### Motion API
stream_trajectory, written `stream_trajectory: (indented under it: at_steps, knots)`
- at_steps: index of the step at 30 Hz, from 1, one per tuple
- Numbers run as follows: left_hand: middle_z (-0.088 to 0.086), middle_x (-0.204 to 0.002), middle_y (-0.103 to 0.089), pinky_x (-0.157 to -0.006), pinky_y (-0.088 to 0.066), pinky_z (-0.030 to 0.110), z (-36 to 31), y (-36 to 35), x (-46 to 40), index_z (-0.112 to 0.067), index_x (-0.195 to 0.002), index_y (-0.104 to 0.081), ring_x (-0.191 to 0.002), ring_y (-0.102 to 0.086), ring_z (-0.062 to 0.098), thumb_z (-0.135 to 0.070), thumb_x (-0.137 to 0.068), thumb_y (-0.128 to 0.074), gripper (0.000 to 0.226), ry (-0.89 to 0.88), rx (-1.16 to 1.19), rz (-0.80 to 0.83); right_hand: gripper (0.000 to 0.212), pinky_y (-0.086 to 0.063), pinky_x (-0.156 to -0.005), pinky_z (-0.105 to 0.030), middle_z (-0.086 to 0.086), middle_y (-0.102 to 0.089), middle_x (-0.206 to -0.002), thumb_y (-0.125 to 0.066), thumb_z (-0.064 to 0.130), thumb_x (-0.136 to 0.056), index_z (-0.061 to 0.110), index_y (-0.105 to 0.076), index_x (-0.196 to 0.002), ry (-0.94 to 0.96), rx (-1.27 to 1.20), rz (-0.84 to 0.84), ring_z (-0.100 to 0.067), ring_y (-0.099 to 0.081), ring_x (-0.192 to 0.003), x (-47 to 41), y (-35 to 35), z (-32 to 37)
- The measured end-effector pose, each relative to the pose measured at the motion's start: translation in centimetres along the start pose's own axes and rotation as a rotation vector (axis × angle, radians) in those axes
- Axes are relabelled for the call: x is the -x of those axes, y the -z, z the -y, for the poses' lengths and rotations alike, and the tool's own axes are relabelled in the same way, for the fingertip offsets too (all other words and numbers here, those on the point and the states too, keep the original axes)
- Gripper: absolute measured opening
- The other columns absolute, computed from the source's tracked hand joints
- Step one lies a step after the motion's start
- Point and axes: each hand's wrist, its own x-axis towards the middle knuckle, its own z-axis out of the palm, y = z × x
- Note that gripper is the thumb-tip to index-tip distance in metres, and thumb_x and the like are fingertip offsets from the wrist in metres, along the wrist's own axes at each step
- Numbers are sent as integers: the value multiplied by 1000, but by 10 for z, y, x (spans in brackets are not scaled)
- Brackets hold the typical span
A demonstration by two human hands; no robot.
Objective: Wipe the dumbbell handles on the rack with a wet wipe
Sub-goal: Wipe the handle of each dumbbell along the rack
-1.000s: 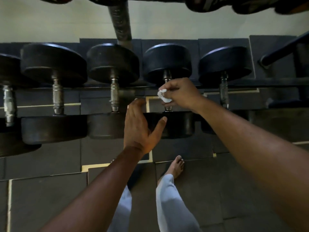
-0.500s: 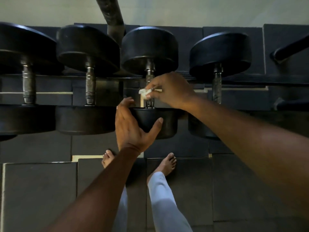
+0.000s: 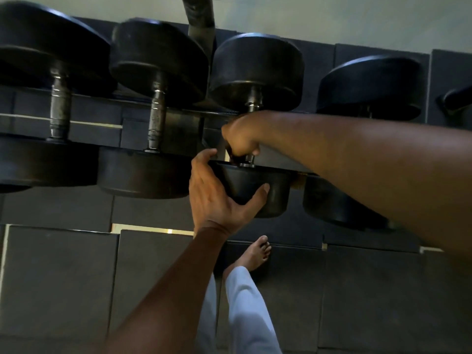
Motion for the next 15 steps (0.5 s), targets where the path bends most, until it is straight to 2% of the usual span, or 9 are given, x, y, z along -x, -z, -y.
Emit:
stream_trajectory:
  at_steps: [1,3,4,6,8,12,15]
  knots:
    - [4,-134,-51,-93,-55,49,0,0,0,-7,-143,-44,-116,-59,21,-66,-69,-87,104,0,0,0,19,-49,-70,-34,-5,-66,-98,-64,5,-96,20,-60,-107,8,-22,8,-17,-61,-78,2,1,-3]
    - [5,-136,-51,-96,-54,49,1,0,0,-6,-144,-44,-119,-59,22,-64,-69,-88,105,-1,4,-2,19,-52,-61,-28,-2,-67,-92,-61,6,-100,18,-68,-113,72,-101,-30,-16,-65,-77,12,-3,-17]
    - [6,-138,-51,-98,-54,48,2,0,1,-5,-146,-43,-123,-58,22,-64,-70,-88,106,-1,10,2,21,-55,-63,-27,1,-70,-94,-62,8,-101,19,-73,-114,114,-191,-70,-15,-69,-81,18,-9,-26]
    - [7,-143,-50,-102,-53,47,1,0,0,-5,-150,-41,-129,-57,23,-64,-71,-86,109,-1,23,14,19,-59,-80,-27,10,-76,-100,-71,17,-101,24,-79,-116,159,-460,-160,-6,-73,-95,31,-27,-41]
    - [9,-144,-51,-103,-53,47,1,1,0,-5,-151,-41,-130,-57,24,-65,-72,-85,109,-1,32,20,18,-56,-92,-22,16,-79,-103,-81,27,-95,29,-82,-113,141,-727,-242,6,-72,-100,44,-47,-50]
    - [8,-140,-52,-100,-54,45,2,0,0,-5,-147,-44,-125,-57,21,-60,-73,-88,103,-14,21,19,25,-52,-91,-21,23,-79,-100,-91,39,-81,32,-84,-104,8,-1069,-385,12,-70,-98,58,-87,-58]
    - [7,-138,-53,-101,-54,40,3,0,0,-6,-144,-45,-124,-57,18,-56,-72,-90,99,-14,16,26,27,-58,-93,-32,18,-80,-100,-94,45,-77,32,-85,-99,-95,-1182,-433,2,-73,-100,59,-107,-63]
